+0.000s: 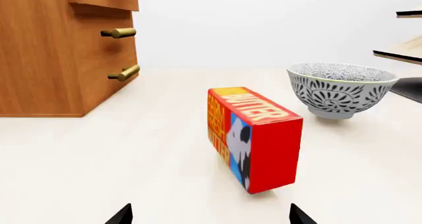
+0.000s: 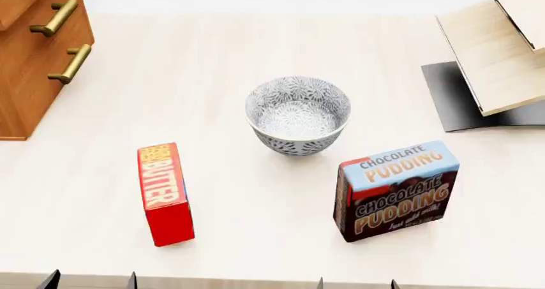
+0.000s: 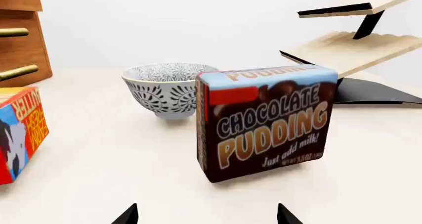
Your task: Close the top drawer of the cabinet and put the bowl on top of it.
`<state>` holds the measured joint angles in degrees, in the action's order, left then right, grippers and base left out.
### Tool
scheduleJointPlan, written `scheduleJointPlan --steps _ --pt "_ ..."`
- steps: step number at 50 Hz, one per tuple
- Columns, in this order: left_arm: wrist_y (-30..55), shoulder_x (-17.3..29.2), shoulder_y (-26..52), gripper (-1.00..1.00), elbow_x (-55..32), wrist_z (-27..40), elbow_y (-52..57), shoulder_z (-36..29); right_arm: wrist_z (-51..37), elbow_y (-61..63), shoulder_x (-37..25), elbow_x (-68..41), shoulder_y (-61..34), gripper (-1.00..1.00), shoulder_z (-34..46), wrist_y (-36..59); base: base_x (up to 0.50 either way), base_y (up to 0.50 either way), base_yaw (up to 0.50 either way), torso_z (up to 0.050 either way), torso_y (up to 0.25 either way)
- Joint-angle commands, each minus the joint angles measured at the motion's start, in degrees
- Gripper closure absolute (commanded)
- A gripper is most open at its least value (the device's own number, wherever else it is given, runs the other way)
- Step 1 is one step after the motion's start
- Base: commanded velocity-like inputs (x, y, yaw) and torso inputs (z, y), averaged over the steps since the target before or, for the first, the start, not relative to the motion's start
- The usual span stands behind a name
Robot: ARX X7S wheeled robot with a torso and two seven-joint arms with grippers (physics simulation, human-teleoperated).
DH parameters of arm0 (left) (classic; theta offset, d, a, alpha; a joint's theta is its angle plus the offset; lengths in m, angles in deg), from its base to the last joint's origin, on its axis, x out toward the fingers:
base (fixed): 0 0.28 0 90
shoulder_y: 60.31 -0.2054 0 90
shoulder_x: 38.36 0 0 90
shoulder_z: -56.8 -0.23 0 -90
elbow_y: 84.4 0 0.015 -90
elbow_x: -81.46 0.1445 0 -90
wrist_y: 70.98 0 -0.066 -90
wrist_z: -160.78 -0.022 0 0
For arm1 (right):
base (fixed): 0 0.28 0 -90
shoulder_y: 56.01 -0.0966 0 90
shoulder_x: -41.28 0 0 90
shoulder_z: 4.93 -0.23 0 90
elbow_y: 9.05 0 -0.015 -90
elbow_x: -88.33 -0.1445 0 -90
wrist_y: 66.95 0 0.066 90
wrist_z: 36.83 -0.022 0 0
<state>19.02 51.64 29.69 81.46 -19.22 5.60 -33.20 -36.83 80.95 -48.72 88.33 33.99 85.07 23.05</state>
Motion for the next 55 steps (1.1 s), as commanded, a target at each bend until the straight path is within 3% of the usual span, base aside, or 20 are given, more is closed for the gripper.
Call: scheduleJointPlan --steps 1,19,55 --pt "-0.13 0.93 -0.05 -1.0 -0.93 0.92 -0.03 -1.09 -1.36 -0.41 -0.87 -0.37 -0.09 -1.0 1.39 0.71 0.0 0.0 0.0 0.0 0.0" --pt "2.62 3.52 0.28 -1.0 -3.94 3.62 0.58 -3.99 -5.16 0.32 -3.24 -2.97 0.08 -1.0 3.87 1.67 0.0 0.0 0.0 0.0 0.0" --pt "1.84 6.06 0.18 -1.0 -7.47 5.28 0.95 -6.67 -8.02 0.45 -5.69 -5.31 -0.05 -1.0 6.83 1.7 0.0 0.0 0.0 0.05 0.035"
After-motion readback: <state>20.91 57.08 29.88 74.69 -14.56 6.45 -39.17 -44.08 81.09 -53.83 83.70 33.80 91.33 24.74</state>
